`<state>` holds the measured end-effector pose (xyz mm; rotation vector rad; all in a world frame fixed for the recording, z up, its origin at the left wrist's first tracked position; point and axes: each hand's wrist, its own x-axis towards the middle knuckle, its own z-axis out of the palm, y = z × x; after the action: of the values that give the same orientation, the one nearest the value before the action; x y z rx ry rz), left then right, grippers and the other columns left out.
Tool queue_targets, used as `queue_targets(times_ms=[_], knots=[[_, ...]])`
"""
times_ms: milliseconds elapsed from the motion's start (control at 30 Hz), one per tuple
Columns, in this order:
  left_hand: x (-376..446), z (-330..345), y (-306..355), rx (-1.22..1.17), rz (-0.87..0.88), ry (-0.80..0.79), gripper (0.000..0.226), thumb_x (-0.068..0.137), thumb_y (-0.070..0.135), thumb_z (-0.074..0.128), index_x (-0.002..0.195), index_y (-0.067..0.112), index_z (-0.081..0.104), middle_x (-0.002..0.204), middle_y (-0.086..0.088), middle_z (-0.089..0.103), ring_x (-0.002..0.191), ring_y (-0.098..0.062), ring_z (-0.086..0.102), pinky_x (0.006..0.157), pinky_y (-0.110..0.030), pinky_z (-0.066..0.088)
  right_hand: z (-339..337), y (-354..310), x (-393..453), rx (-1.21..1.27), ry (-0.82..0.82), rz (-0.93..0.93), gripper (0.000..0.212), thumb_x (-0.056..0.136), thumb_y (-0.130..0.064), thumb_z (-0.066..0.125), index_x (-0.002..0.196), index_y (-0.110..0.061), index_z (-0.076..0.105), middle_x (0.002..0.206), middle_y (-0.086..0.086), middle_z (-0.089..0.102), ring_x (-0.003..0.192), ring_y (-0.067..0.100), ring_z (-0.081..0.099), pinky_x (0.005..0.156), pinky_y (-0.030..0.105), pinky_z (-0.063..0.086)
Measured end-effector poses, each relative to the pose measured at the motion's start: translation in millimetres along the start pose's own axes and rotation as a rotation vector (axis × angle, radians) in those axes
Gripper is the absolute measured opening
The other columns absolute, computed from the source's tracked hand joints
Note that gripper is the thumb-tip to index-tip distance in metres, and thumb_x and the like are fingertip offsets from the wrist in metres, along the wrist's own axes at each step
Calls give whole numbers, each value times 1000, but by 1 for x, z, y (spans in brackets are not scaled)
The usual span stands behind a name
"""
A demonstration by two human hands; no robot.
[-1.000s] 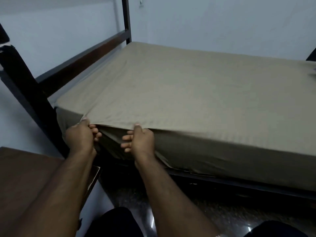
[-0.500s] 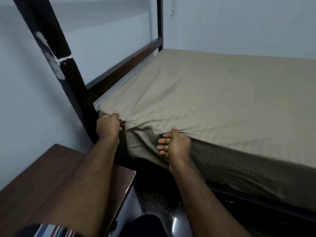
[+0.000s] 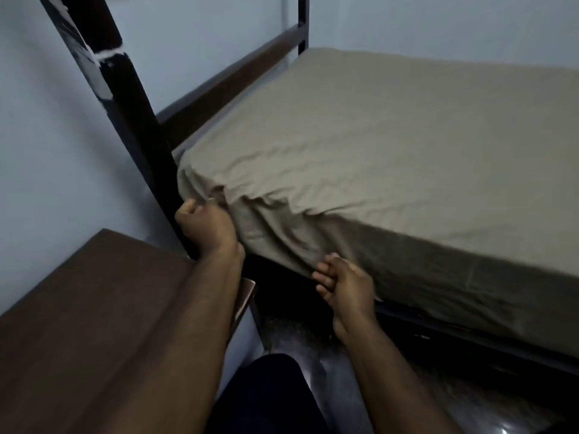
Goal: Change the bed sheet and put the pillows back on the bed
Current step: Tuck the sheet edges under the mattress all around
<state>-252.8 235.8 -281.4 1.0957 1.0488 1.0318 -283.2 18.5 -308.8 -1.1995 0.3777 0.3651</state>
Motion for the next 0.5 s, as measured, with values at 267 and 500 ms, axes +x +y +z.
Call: queue_targets(times_ms=[267,500], knots=[[-168,-8,-102,95,-729,-420,21,99,2,45,84,9,59,73,-8,60,43,-12,60,37,-15,44,-79,27,20,284,399,60,12,103,-14,50,95,-13,59,86,11,67,61,15,69,51,20,53],[-145,1,-104,107,-643,-280,32,95,-2,39,68,7,53,43,-1,56,28,-3,49,32,-9,27,-92,21,29,289,410,127,12,101,-19,56,90,-14,57,79,10,67,48,11,66,43,17,50]])
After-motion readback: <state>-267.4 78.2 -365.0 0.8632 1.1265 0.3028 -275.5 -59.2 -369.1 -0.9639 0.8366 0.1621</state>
